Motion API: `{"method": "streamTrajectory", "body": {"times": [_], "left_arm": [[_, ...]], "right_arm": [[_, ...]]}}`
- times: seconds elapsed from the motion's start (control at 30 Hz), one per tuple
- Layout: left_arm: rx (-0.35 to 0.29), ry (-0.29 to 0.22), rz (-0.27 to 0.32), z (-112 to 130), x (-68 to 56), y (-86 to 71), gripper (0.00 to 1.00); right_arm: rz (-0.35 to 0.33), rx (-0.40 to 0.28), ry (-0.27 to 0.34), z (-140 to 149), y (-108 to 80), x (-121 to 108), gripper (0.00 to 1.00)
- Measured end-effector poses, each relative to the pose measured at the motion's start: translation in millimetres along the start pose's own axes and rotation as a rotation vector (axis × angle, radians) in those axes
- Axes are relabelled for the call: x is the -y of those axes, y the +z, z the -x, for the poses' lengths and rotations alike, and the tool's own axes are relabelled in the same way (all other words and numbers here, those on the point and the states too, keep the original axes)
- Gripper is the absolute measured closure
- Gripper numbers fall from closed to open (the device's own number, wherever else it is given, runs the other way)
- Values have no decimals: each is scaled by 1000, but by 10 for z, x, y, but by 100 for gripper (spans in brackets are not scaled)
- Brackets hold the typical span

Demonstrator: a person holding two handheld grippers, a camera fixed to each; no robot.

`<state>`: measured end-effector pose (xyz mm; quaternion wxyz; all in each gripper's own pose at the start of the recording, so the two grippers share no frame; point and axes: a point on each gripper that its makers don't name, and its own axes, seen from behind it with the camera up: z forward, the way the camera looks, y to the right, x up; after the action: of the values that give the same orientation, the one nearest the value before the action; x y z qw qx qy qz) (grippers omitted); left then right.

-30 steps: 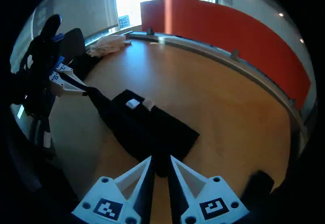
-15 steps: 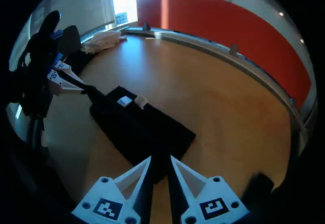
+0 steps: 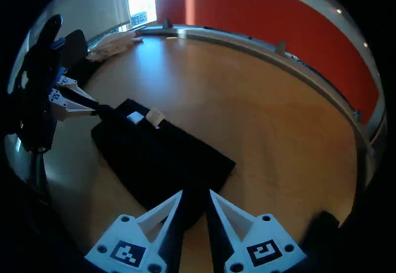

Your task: Fold towel

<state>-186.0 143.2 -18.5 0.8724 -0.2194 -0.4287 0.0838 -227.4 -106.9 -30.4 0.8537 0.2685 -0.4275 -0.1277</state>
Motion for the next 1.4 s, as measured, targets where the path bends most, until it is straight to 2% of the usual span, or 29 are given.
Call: {"method": "streamTrajectory", "body": {"times": [0.27,0.4,0.5,0.77,0.93,1.13,1.2,1.33,1.4], "left_arm": [[-4,32,-66,-22,163,142,69],[-10,42,-84,-61,209,183,63],[-11,43,-92,-77,237,209,62],[-17,43,-119,-113,350,212,61],[-31,27,-135,-139,431,124,54],[-67,-17,-147,-166,446,-93,52],[-80,-33,-147,-162,437,-188,39],[-90,-64,-143,-103,415,-354,32],[-93,-83,-141,-64,401,-435,25]], "right_arm": [[35,-4,25,-18,126,-114,58],[61,-4,19,-20,164,-181,54],[79,-1,14,-21,188,-229,49],[97,-2,2,-63,230,-287,48],[112,1,9,-82,259,-347,39],[127,-9,20,-138,306,-404,39],[134,-11,21,-160,323,-429,37],[143,-15,24,-206,357,-475,36],[146,-16,25,-228,375,-497,35]]}}
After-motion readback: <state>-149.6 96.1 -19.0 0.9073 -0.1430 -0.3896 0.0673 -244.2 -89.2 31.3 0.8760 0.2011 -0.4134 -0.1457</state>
